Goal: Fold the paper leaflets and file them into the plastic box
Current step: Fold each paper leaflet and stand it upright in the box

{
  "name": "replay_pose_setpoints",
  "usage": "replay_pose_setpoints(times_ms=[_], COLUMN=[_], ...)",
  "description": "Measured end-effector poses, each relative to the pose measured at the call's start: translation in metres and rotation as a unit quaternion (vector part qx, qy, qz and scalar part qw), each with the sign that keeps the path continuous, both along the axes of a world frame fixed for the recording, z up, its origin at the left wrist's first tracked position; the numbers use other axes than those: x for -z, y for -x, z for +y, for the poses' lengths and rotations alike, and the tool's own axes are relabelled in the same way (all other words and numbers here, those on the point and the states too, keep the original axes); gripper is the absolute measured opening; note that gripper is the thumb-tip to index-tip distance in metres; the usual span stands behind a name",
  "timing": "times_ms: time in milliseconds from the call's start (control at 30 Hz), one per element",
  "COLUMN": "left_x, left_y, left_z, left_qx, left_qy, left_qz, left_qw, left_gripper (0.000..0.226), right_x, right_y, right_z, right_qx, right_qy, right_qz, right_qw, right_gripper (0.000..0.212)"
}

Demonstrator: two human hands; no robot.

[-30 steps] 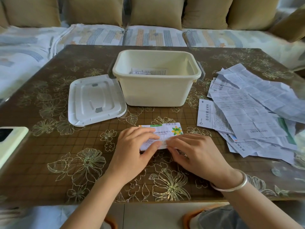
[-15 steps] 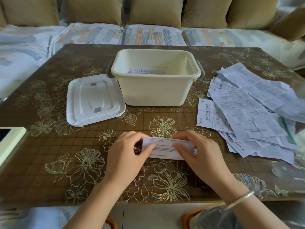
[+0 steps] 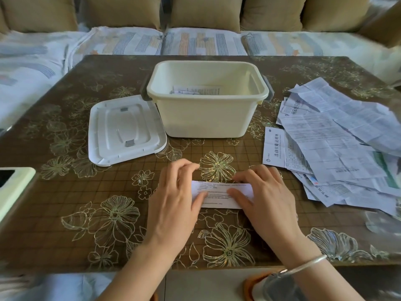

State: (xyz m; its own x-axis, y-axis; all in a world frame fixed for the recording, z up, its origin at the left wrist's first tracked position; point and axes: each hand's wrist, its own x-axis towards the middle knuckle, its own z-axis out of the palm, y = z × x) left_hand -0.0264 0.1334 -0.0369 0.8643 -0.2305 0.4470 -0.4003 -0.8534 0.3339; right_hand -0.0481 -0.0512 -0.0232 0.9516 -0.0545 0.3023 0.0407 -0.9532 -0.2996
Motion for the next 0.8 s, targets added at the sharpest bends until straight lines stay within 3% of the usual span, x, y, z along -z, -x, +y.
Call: replay_pose_setpoints(times_ms=[233,433,667,733,800], left_x=[0.004,0.006,0.002,0.001,0.002], left_y=[0.0,-0.004,-0.008,-0.009,-0.01], left_z=[0.0,0.005,0.001,-0.001,-0.001], left_qx=[0.072,0.099,0.119,0.119,0.119], left_qy=[-0.015,0.046,0.054,0.046,0.042], left_qz=[-0.039,0.037,0.105,0.11,0.111], left_qw=[0.997,0.993,0.986,0.986,0.986], left_gripper=[0.013,0.021,0.041,0.045,0.048], right_x=[-0.033,-0.051,-0.047,-0.042,-0.042], right_y=[-0.011,-0.03,-0.03,-0.023,-0.017], right_z=[-0.004,-0.003,-0.005,-0.007,-0.009], right_qx=[-0.021,-0.049,-0.038,-0.026,-0.013], right_qy=[0.031,0.052,0.047,-0.002,-0.117], right_qz=[0.192,0.296,0.278,0.246,0.231], right_qw=[0.981,0.953,0.959,0.969,0.966], right_gripper=[0.056,0.054,0.039,0.033,0.028])
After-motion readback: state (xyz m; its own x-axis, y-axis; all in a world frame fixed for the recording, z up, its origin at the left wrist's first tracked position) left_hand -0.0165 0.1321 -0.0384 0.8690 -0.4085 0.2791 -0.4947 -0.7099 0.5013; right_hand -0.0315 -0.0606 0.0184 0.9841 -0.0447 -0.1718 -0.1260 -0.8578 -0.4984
